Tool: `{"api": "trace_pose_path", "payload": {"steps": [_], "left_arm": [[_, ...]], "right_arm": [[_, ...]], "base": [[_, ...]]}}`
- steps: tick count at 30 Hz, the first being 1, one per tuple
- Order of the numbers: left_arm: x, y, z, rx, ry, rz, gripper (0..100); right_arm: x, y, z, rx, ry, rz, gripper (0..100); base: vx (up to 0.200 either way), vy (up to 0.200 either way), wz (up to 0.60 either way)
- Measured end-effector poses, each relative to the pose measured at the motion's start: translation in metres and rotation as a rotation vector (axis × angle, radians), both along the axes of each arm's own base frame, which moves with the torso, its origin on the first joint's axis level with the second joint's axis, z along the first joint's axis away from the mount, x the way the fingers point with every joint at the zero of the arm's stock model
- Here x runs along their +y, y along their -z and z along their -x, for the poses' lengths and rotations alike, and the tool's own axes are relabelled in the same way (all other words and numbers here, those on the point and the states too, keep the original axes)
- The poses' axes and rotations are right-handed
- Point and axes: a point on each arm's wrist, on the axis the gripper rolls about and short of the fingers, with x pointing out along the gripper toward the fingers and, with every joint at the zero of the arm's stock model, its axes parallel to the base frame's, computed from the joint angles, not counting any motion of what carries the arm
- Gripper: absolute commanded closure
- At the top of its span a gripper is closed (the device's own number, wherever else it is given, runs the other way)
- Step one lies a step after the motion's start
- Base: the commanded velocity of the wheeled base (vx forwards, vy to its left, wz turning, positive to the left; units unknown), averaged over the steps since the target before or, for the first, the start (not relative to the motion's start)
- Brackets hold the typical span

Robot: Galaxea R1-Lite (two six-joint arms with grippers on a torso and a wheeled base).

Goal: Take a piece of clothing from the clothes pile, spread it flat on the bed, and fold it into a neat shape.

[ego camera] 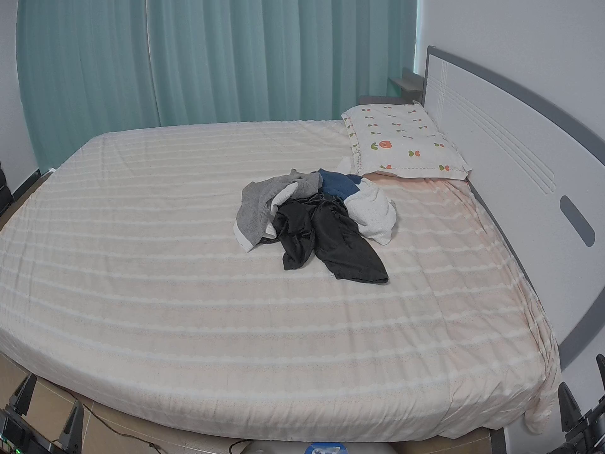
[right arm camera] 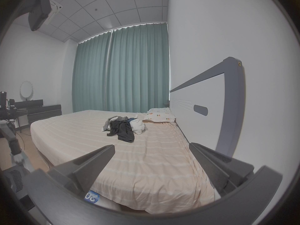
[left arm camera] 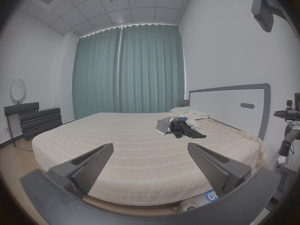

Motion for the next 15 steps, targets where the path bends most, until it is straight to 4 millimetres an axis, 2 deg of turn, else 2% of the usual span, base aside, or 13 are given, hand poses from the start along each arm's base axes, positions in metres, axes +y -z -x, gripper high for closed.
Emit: {"api": "trace_pose_path", "payload": {"steps": [3,8,11,15], "left_arm": [[0.0,0.0,0.0,0.0,0.0,0.0,0],[0.0,0.0,0.0,0.0,0.0,0.0,0],[0.0,0.0,0.0,0.0,0.0,0.0,0],[0.0,0.0,0.0,0.0,0.0,0.0,0]], "right_arm": [[0.0,-0.004,0.001,-0.012,-0.018,-0.007,0],[0.001,-0.028,0.002,-0.029,-0.055,-0.028,0],[0.001,-0.042,-0.006,0.023,-0.08,-0.036,0],[0.002,-0.058,-0.026,0.115,-0.106,-0.05,0]], "base": [[0.0,0.0,0.0],[0.0,0.0,0.0],[0.0,0.0,0.0],[0.0,0.0,0.0]]}}
